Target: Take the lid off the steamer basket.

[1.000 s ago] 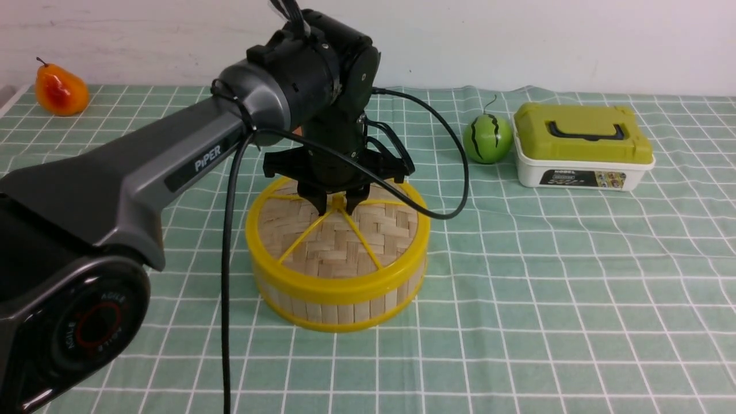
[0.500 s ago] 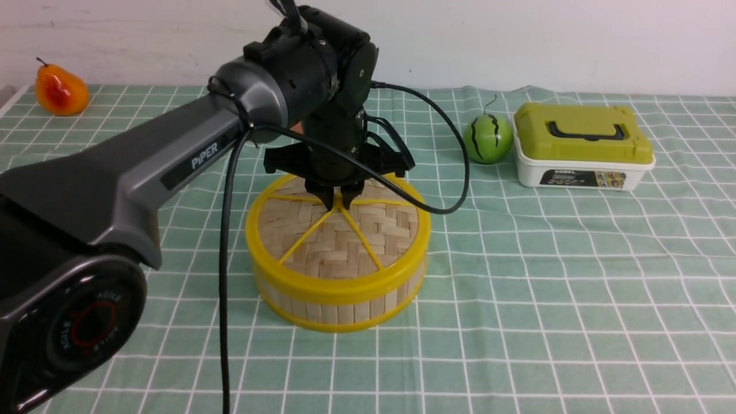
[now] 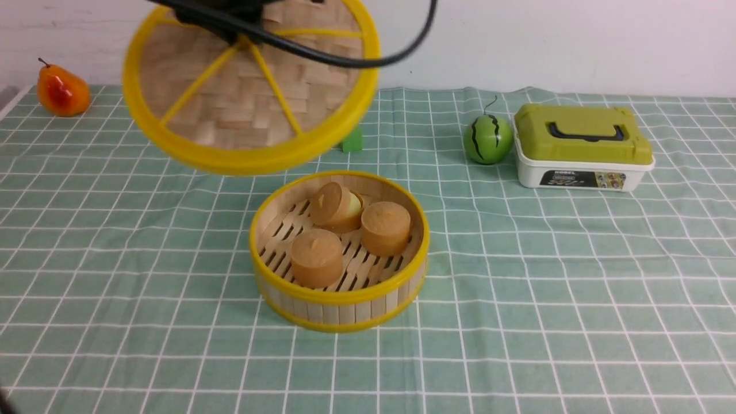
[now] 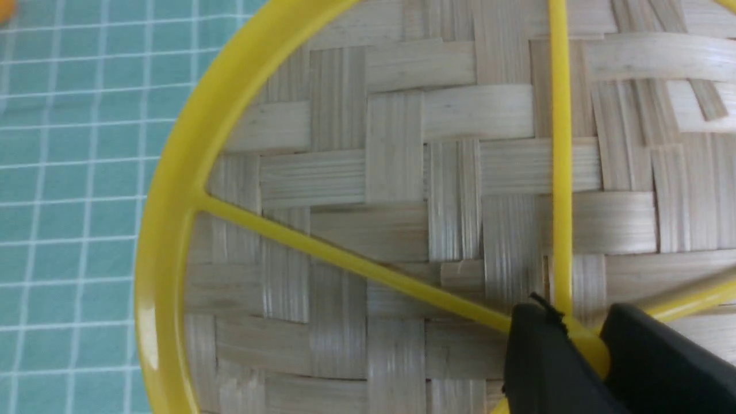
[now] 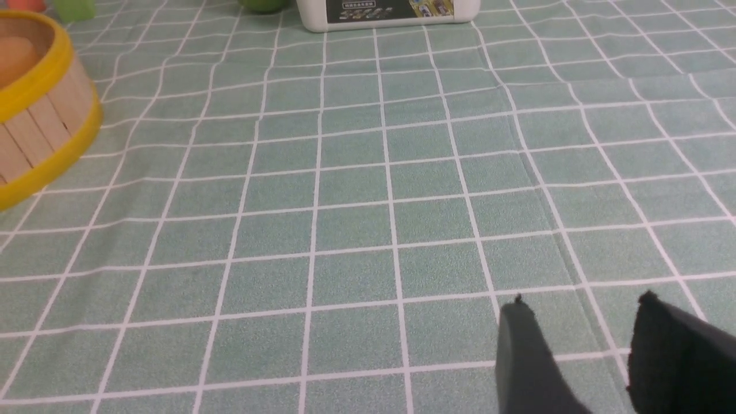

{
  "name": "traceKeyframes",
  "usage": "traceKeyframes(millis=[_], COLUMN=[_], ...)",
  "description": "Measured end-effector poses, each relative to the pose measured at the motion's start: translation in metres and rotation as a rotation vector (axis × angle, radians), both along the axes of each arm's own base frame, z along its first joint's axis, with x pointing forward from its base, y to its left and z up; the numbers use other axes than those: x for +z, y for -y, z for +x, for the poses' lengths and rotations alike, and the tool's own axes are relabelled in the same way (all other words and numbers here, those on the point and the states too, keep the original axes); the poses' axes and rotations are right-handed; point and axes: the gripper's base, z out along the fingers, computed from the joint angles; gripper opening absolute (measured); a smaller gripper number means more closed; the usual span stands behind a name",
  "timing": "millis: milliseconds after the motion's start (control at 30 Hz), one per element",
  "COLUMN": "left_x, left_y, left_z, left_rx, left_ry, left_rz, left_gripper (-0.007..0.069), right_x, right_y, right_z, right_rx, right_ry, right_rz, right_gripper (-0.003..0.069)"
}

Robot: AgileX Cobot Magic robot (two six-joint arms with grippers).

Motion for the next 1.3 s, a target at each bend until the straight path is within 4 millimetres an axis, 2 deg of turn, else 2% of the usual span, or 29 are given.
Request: traceKeyframes(millis=[33,167,267,300,333,367,400,500,533,567,600,667,700,733,833,867,900,933,1000,1033,1100,1133,1167,1200,1233,1267,1300], left_x=[0.001,-0.040,-0.118,-0.122,-0.149,-0.155,-0.179,-0.207,-0.211,-0.224,-0.226,-0.245,-0.246,-0.256,-0.263,-0.262,-0.262,-0.258,-0.251,-0.249,-0.232,-0.221,-0.219,-0.201,-0.196,-0.176,-0.165], left_y=[-0.011,-0.048,-0.084,-0.086,-0.097,-0.099,-0.106,-0.110,-0.110,-0.107,-0.107,-0.103,-0.103,-0.102,-0.101,-0.101,-0.101,-0.101,-0.102,-0.102,-0.104,-0.104,-0.104,-0.104,-0.103,-0.102,-0.100], left_z=[-0.006,-0.015,-0.014,-0.011,-0.006,-0.005,0.002,0.014,0.016,0.025,0.026,0.037,0.037,0.041,0.043,0.044,0.044,0.045,0.045,0.046,0.043,0.041,0.040,0.037,0.036,0.032,0.028], left_rx=[0.024,0.161,0.270,0.273,0.278,0.278,0.273,0.254,0.249,0.226,0.224,0.200,0.199,0.201,0.220,0.239,0.239,0.254,0.281,0.284,0.302,0.285,0.283,0.266,0.254,0.232,0.211], left_ry=[-0.005,-0.142,-0.327,-0.322,-0.333,-0.332,-0.324,-0.311,-0.310,-0.297,-0.297,-0.301,-0.303,-0.323,-0.347,-0.355,-0.353,-0.362,-0.387,-0.387,-0.441,-0.468,-0.473,-0.506,-0.514,-0.533,-0.537], left_rz=[0.000,0.033,0.120,0.117,0.115,0.113,0.099,0.080,0.078,0.070,0.069,0.065,0.065,0.065,0.054,0.043,0.042,0.040,0.044,0.043,0.068,0.089,0.092,0.101,0.104,0.089,0.074], left_gripper=[0.0113,0.0113,0.0113,0.0113,0.0113,0.0113,0.0113,0.0113,0.0113,0.0113,0.0113,0.0113,0.0113,0.0127,0.0181,0.0266,0.0275,0.0342,0.0416,0.0429,0.0473,0.0473,0.0471,0.0433,0.0417,0.0314,0.0257], right_x=[0.000,0.000,0.000,0.000,0.000,0.000,0.000,0.000,0.000,0.000,0.000,0.000,0.000,0.000,0.000,0.000,0.000,0.000,0.000,0.000,0.000,0.000,0.000,0.000,0.000,0.000,0.000], right_y=[0.000,0.000,0.000,0.000,0.000,0.000,0.000,0.000,0.000,0.000,0.000,0.000,0.000,0.000,0.000,0.000,0.000,0.000,0.000,0.000,0.000,0.000,0.000,0.000,0.000,0.000,0.000], right_z=[0.000,0.000,0.000,0.000,0.000,0.000,0.000,0.000,0.000,0.000,0.000,0.000,0.000,0.000,0.000,0.000,0.000,0.000,0.000,0.000,0.000,0.000,0.000,0.000,0.000,0.000,0.000], right_rx=[0.000,0.000,0.000,0.000,0.000,0.000,0.000,0.000,0.000,0.000,0.000,0.000,0.000,0.000,0.000,0.000,0.000,0.000,0.000,0.000,0.000,0.000,0.000,0.000,0.000,0.000,0.000], right_ry=[0.000,0.000,0.000,0.000,0.000,0.000,0.000,0.000,0.000,0.000,0.000,0.000,0.000,0.000,0.000,0.000,0.000,0.000,0.000,0.000,0.000,0.000,0.000,0.000,0.000,0.000,0.000], right_rz=[0.000,0.000,0.000,0.000,0.000,0.000,0.000,0.000,0.000,0.000,0.000,0.000,0.000,0.000,0.000,0.000,0.000,0.000,0.000,0.000,0.000,0.000,0.000,0.000,0.000,0.000,0.000], right_gripper=[0.0241,0.0241,0.0241,0.0241,0.0241,0.0241,0.0241,0.0241,0.0241,0.0241,0.0241,0.0241,0.0241,0.0241,0.0241,0.0241,0.0241,0.0241,0.0241,0.0241,0.0241,0.0241,0.0241,0.0241,0.0241,0.0241,0.0241])
